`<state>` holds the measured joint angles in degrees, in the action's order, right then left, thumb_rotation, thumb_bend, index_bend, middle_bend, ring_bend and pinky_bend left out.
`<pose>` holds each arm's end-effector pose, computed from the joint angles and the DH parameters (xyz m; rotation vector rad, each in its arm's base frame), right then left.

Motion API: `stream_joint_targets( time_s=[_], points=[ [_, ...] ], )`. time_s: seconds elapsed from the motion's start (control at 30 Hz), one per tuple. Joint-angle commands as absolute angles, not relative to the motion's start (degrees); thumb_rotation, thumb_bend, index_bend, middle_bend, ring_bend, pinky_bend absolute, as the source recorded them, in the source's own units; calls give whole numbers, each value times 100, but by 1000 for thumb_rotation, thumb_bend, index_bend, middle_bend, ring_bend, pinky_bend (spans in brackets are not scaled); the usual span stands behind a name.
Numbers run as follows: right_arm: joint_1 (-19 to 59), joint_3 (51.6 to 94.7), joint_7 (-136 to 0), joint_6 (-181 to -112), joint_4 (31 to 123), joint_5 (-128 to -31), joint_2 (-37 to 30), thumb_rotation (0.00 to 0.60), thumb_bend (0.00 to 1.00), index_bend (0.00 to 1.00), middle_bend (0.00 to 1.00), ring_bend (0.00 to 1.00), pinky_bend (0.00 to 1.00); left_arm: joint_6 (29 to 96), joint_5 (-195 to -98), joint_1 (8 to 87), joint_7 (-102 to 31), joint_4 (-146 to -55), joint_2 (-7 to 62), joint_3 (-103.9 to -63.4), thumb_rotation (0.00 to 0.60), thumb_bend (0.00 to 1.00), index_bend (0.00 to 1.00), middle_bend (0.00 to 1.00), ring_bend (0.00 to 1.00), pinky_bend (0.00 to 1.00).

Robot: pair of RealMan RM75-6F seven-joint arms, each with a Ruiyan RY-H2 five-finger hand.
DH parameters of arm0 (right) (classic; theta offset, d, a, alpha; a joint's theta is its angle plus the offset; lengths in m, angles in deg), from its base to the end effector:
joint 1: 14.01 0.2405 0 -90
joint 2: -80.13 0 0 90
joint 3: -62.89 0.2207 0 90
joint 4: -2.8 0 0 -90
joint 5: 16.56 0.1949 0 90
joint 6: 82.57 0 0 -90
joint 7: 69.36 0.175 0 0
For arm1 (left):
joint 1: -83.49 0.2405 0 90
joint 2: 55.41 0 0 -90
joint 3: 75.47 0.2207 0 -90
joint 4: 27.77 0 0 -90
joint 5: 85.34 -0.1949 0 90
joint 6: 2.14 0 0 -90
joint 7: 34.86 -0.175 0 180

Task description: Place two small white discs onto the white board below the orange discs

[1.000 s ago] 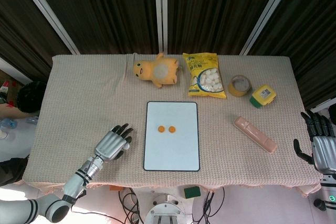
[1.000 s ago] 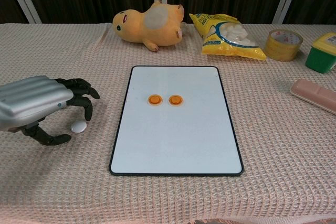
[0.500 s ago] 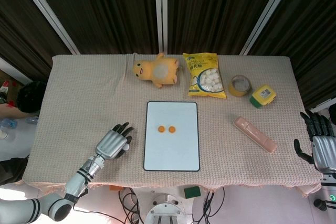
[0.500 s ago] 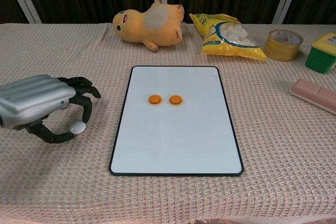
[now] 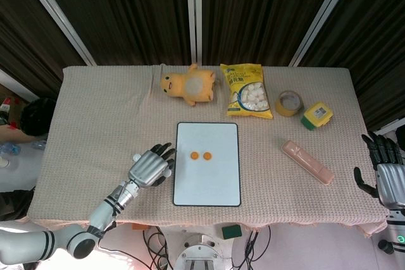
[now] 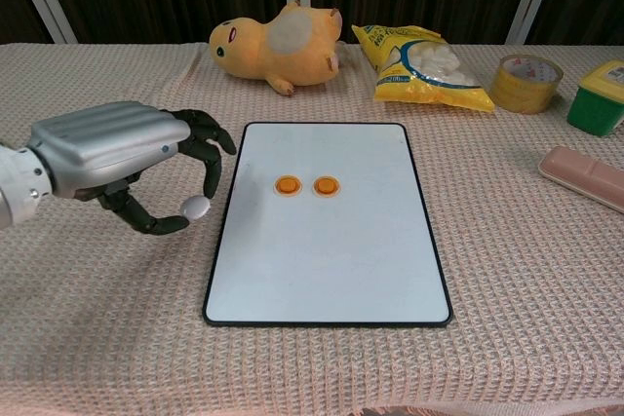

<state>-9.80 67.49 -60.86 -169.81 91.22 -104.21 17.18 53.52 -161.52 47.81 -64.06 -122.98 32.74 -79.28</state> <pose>-0.2788 -0.2114 0.1789 1.3419 -0.8905 1.0056 -0.0998 0.2682 -0.0375 -2.1207 -0.7915 -0.9025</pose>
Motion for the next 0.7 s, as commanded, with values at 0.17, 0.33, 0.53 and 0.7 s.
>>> stream_joint_targets(
  time_s=[0.17,0.33,0.53,0.7],
  points=[
    [-1093,6822,-5934,-17292,9165,-10467,1839,600,469,0,0,0,0,4774,-15301,3867,-6999,-11999,4044,-8618,600,290,498,175,85,200],
    [-1127,6826,-5795,-17268,9084,-10385,1863,600,469,0,0,0,0,4743,-15069,3524,-7333,-11464,4655,-8645,600,292,504,175,84,181],
    [-1136,6825,-5690,-17255,9001,-10374,1848,600,468,0,0,0,0,4695,-14831,3280,-7533,-11102,5060,-8598,600,292,515,175,84,180],
    [-1152,6832,-5635,-17262,8957,-10355,1846,600,468,0,0,0,0,4708,-14724,3131,-7611,-10863,5224,-8603,600,293,517,175,84,180]
  ],
)
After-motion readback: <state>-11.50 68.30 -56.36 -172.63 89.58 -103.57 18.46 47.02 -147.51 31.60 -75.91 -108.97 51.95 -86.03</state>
